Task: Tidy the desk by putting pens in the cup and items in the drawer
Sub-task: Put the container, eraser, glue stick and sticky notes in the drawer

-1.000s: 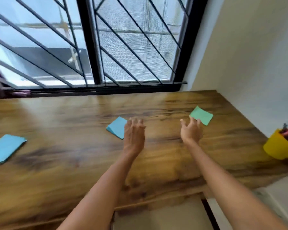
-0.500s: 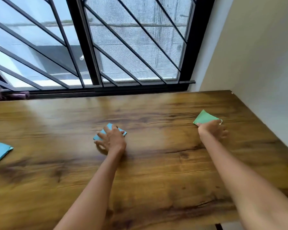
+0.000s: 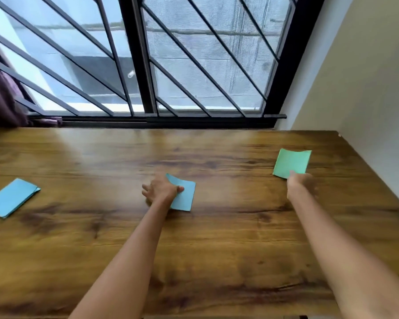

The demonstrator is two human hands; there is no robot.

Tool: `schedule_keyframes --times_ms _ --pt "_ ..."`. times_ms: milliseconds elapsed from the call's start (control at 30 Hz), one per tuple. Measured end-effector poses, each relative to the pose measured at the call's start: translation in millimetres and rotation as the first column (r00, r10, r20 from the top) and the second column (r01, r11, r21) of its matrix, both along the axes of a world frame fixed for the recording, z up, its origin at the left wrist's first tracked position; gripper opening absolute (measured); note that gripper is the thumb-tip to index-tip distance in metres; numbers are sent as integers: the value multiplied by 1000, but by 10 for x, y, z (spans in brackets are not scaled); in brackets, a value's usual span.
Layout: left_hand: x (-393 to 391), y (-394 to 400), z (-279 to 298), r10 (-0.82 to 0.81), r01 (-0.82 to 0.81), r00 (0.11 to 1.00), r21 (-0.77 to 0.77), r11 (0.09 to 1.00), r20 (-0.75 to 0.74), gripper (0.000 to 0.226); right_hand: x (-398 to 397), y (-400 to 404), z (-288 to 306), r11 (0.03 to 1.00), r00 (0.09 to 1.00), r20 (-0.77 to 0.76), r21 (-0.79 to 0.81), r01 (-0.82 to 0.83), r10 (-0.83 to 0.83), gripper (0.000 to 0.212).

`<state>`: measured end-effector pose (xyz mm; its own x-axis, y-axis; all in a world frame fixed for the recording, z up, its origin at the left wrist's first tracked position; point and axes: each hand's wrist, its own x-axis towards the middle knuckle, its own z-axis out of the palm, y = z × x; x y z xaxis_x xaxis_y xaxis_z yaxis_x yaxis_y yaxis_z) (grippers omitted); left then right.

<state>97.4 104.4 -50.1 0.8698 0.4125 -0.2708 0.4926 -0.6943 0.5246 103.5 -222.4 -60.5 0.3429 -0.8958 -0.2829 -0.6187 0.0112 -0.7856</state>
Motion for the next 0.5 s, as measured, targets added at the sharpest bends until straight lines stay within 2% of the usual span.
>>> schedule_keyframes --times_ms 100,200,267,367,433,500 --pt "-108 -8 -5 19 -9 995 -97 995 100 30 -26 255 125 985 973 230 157 -67 29 35" --pt "-206 92 77 118 -42 971 -340 939 207 26 -83 749 228 911 892 411 267 -315 188 29" --pt "-254 216 163 191 -62 949 -447 892 249 25 -167 1129 279 799 801 511 316 -512 312 20" --pt "-328 479 254 262 -73 928 -559 826 265 20 -383 1753 453 525 643 600 393 -755 476 14" --pt "-337 681 219 295 -80 927 -644 760 233 16 -505 2122 538 353 523 626 386 -852 579 8" --pt "-368 916 145 318 -79 926 -717 693 205 16 -614 2462 584 296 465 590 364 -883 661 8"
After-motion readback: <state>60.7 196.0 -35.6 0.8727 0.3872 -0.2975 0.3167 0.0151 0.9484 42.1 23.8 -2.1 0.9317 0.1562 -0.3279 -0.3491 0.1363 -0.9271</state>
